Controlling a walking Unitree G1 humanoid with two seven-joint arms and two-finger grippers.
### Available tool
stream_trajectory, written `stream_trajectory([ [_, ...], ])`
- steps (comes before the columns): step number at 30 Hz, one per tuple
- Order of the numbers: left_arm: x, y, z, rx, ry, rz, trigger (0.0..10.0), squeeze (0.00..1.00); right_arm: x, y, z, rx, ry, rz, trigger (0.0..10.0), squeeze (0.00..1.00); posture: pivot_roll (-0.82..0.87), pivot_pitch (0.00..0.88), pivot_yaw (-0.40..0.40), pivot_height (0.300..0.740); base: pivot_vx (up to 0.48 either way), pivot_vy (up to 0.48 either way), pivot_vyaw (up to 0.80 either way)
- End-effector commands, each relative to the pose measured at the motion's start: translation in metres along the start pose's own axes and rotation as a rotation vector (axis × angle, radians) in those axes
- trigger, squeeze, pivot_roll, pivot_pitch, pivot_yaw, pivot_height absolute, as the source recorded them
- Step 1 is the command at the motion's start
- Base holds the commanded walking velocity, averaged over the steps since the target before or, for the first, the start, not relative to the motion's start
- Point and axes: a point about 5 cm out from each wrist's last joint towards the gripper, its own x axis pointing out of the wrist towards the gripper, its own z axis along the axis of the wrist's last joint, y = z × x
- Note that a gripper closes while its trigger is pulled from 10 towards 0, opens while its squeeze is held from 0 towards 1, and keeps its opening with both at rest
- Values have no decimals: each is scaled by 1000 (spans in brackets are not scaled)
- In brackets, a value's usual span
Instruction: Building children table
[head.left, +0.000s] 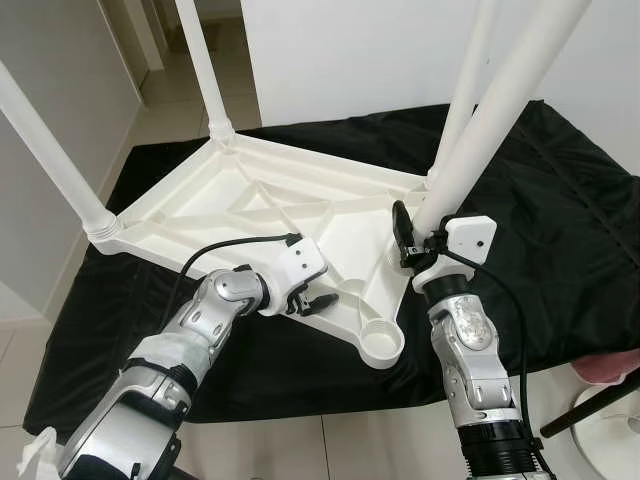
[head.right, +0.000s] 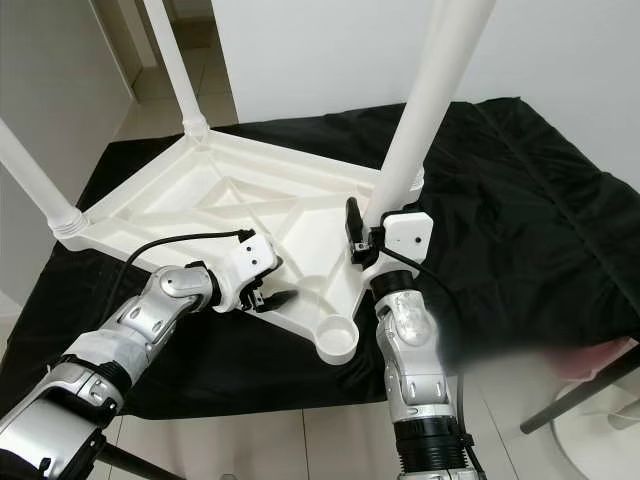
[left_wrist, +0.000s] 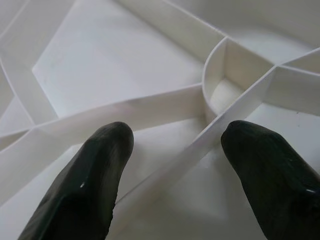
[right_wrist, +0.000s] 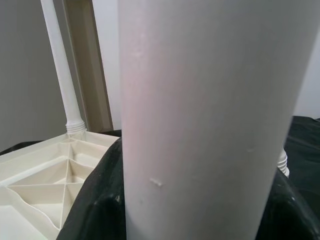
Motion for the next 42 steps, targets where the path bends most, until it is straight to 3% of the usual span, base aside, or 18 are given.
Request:
stream_trajectory([
  [1,-2,-7,-29,-43,140,-68,10000,0,-1,1,1,-1,0,-4,10000,0,5,53,112,740,0,0,0],
  [8,-2,-3,-36,-29,219,-102,10000,0,0,-1,2,-11,0,-7,10000,0,0,52,111,740,0,0,0],
  [11,-3,4,-47,-62,334,-60,10000,0,1,-1,2,-16,-1,-7,10000,0,-6,53,115,740,0,0,0],
  [18,-3,6,-52,-112,399,-39,10000,0,1,-1,2,-20,-2,-13,10000,0,-3,56,120,740,0,0,0],
  [20,-5,5,-55,-129,411,-63,1647,0,1,-2,2,-24,-2,-15,10000,0,-5,56,124,740,0,0,0],
  [21,-5,6,-55,-147,402,-57,0,0,2,-2,3,-25,-2,-17,10000,0,-5,56,126,740,0,0,0],
  [36,-11,13,-52,-187,337,10,0,0,0,-7,5,-40,-17,-55,10000,0,-11,55,138,740,0,0,0],
  [39,-9,12,-48,-194,314,19,0,0,-1,-8,5,-43,-20,-65,10000,0,-12,57,140,740,0,0,0],
  [42,-1,1,-35,-202,248,6,0,0,-1,-10,5,-45,-18,-72,10000,0,-11,56,134,740,0,0,0],
])
